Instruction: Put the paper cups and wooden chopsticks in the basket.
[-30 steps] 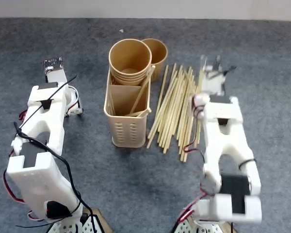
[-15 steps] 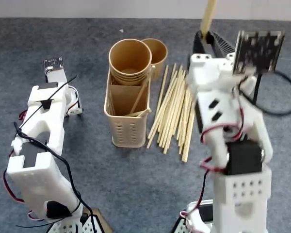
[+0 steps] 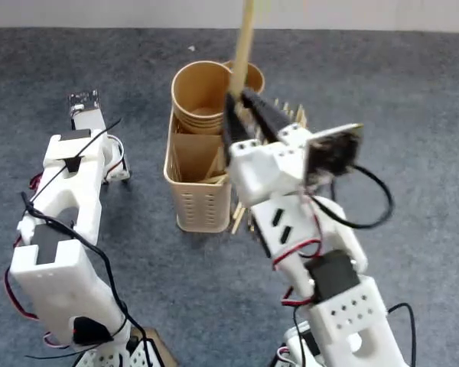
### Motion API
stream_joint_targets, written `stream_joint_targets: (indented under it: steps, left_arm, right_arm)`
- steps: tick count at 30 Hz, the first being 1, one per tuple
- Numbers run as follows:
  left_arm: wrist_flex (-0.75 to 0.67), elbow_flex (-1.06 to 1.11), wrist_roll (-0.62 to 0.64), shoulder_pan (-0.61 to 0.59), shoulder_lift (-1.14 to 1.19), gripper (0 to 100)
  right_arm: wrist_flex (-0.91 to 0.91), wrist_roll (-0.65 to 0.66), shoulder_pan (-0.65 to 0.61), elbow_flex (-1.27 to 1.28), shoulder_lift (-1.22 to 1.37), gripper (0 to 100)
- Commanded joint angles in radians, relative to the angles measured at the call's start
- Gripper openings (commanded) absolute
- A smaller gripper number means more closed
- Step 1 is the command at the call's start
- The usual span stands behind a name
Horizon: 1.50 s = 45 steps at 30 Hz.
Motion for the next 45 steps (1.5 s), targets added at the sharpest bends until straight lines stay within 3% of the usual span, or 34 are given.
stream_joint_targets:
  steps: [1, 9, 14, 21, 26, 31, 34, 38, 45]
  left_arm:
    - [-0.031, 0.002, -0.011, 0.018, -0.012, 16]
    - [-0.031, 0.002, -0.011, 0.016, -0.012, 16]
    - [-0.031, 0.002, -0.011, 0.016, -0.012, 16]
    - [-0.031, 0.002, -0.011, 0.016, -0.012, 16]
    - [-0.031, 0.002, -0.011, 0.016, -0.012, 16]
    - [-0.029, 0.002, -0.011, 0.016, -0.012, 16]
    - [-0.029, 0.002, -0.011, 0.018, -0.012, 16]
    - [-0.029, 0.002, -0.011, 0.019, -0.012, 16]
    - [-0.026, 0.002, -0.011, 0.016, -0.012, 16]
  right_arm:
    - [-0.019, -0.008, -0.067, -0.005, 0.033, 0.5]
    - [-0.013, -0.006, -0.079, 0.068, 0.093, 0.9]
    - [-0.013, 0.051, -0.038, 0.099, 0.093, 8.1]
    - [0.016, 0.077, -0.010, 0.088, 0.077, 9.4]
    - [0.225, 0.077, 0.088, -0.067, -0.041, 9.4]
    - [0.573, 0.078, 0.320, -0.278, -0.068, 9.4]
    - [0.694, 0.107, 0.430, -0.302, 0.045, 9.4]
    - [0.757, 0.155, 0.461, -0.255, 0.318, 9.4]
    - [0.601, 0.068, 0.469, -0.228, 0.746, 9.1]
